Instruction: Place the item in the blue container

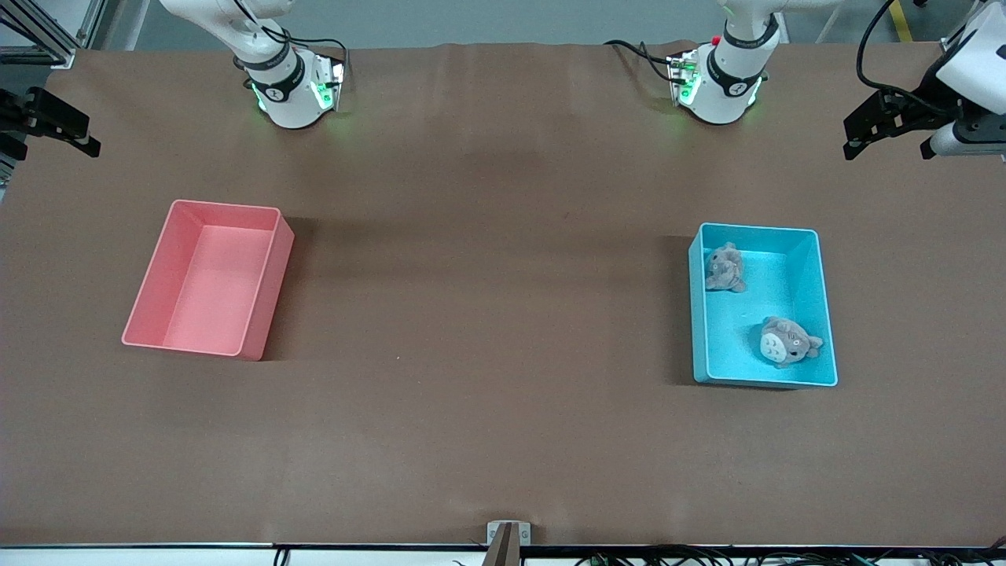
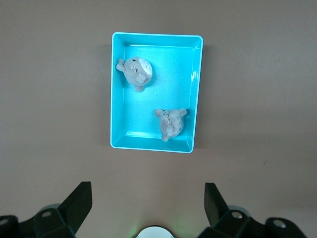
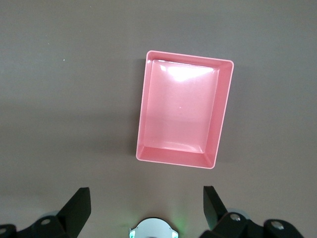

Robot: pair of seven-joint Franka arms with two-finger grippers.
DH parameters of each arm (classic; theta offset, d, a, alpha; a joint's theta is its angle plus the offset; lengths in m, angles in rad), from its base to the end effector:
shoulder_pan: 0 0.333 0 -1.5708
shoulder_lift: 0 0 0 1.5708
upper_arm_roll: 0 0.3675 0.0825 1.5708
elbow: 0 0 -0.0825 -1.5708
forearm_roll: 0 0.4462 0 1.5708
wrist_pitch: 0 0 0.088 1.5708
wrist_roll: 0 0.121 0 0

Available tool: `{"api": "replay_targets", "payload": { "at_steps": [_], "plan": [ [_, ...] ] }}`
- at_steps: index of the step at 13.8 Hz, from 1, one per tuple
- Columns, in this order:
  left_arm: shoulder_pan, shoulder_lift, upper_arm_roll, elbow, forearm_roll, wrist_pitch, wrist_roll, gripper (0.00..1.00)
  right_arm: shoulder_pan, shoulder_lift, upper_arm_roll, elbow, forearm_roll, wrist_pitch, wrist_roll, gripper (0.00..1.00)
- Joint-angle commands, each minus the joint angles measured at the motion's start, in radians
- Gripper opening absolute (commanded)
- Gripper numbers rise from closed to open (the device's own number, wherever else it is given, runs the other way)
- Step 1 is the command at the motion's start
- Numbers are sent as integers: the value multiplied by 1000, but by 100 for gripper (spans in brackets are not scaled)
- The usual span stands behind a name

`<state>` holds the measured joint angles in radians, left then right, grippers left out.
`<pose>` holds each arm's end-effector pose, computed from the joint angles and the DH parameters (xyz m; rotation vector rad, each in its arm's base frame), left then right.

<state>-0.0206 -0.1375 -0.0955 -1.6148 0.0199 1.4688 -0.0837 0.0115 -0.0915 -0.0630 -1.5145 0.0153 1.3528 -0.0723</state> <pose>0.5511 -0.0661 0.7101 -3.1076 0.0459 0.0090 0.5564 -0.0287 0.7269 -3.1144 -0.0375 0.1074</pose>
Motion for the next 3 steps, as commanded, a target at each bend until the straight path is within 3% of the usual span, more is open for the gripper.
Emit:
{"api": "replay_targets", "payload": {
  "at_steps": [1, 3],
  "plan": [
    [5, 15, 2, 21, -11, 7, 5, 100, -1, -13, -1, -7, 9, -3, -12, 100],
    [4, 32, 0, 38, -9, 7, -1, 100, -1, -13, -1, -9, 9, -3, -10, 100]
  ]
}}
